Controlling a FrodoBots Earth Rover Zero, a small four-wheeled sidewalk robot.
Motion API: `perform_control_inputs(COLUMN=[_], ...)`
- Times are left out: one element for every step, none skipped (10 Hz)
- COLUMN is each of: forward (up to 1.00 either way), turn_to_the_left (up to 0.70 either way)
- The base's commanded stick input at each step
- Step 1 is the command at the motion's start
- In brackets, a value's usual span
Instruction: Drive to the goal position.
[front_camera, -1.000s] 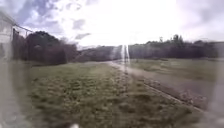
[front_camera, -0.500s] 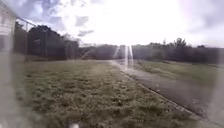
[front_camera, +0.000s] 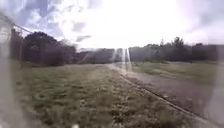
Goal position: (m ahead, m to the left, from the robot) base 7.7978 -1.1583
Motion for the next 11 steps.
perform_control_inputs(forward=[0.7, 0.7, 0.7, 0.7, 0.7, 0.7, 0.7, 0.7, 0.7, 0.7, 0.7], turn_to_the_left=[0.0, 0.0, -0.01, -0.03, -0.03, -0.03, -0.03, -0.03, -0.07, -0.28, -0.34])
